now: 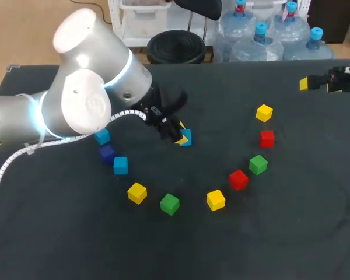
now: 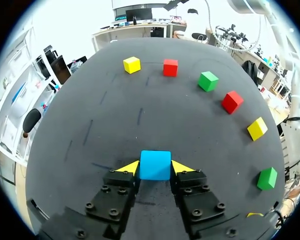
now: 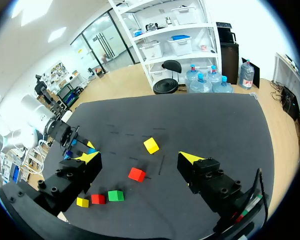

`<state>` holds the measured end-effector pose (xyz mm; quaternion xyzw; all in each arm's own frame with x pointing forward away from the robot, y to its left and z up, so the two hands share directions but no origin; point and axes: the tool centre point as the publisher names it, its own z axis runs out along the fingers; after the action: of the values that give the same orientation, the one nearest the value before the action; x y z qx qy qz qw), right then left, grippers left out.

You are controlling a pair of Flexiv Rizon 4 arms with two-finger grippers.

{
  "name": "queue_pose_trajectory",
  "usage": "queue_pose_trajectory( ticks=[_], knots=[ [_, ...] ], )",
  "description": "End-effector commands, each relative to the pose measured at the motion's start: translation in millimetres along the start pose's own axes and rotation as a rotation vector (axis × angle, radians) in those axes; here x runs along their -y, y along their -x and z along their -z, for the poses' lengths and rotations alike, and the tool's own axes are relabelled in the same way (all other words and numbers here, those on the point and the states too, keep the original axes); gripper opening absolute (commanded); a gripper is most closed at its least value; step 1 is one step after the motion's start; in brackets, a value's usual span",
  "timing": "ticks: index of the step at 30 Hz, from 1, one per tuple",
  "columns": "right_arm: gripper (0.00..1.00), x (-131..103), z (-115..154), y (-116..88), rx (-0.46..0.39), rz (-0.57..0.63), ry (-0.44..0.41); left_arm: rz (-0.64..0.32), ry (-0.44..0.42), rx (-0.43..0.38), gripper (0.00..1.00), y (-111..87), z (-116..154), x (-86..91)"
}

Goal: Place the blue cubes, place green cubes on the blue cubes, place the yellow cubes on the green cubes, then place the red cubes on the yellow cubes, and place purple cube on the red cubes.

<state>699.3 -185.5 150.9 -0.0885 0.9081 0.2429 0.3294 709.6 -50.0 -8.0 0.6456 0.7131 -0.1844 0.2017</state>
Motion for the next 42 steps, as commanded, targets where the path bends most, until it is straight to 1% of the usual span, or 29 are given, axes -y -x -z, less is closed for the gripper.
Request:
queue_pose_trajectory(
  ticks=[1, 24, 27, 28, 29, 30, 31, 32, 33, 42],
  knots=[
    [1.00, -0.5, -0.2, 0.0, 0.000, 0.000, -0.002, 0.003, -0.003, -0.003, 0.00, -1.5, 0.0, -1.0],
    [1.00, -0.5, -0.2, 0.0, 0.000, 0.000, -0.002, 0.007, -0.002, -0.009, 0.01, -1.9, -0.4, -3.3],
    [1.00, -0.5, -0.2, 0.0, 0.000, 0.000, -0.002, 0.006, -0.002, -0.010, 0.10, -1.7, -0.5, -3.6],
    [1.00, -0.5, -0.2, 0.0, 0.000, 0.000, -0.002, 0.007, -0.002, -0.013, 0.18, -1.5, -0.8, -4.0],
    [1.00, -0.5, -0.2, 0.0, 0.000, 0.000, -0.002, 0.007, -0.003, -0.015, 0.34, -1.5, -0.9, -4.0],
    [1.00, -0.5, -0.2, 0.0, 0.000, 0.000, -0.002, 0.007, -0.004, -0.016, 0.45, -1.5, -1.0, -4.1],
    [1.00, -0.5, -0.2, 0.0, 0.000, 0.000, -0.002, 0.008, -0.005, -0.018, 0.63, -1.4, -1.0, -4.1],
    [1.00, -0.5, -0.2, 0.0, 0.000, 0.000, -0.002, 0.008, -0.006, -0.020, 0.84, -1.4, -1.1, -4.1],
    [1.00, -0.5, -0.2, 0.0, 0.000, 0.000, -0.002, 0.009, -0.007, -0.022, 1.00, -1.4, -1.2, -4.1],
    [1.00, -0.5, -0.2, 0.0, 0.000, 0.000, -0.002, 0.013, -0.010, -0.028, 1.00, -1.5, -0.9, -4.3]
  ],
)
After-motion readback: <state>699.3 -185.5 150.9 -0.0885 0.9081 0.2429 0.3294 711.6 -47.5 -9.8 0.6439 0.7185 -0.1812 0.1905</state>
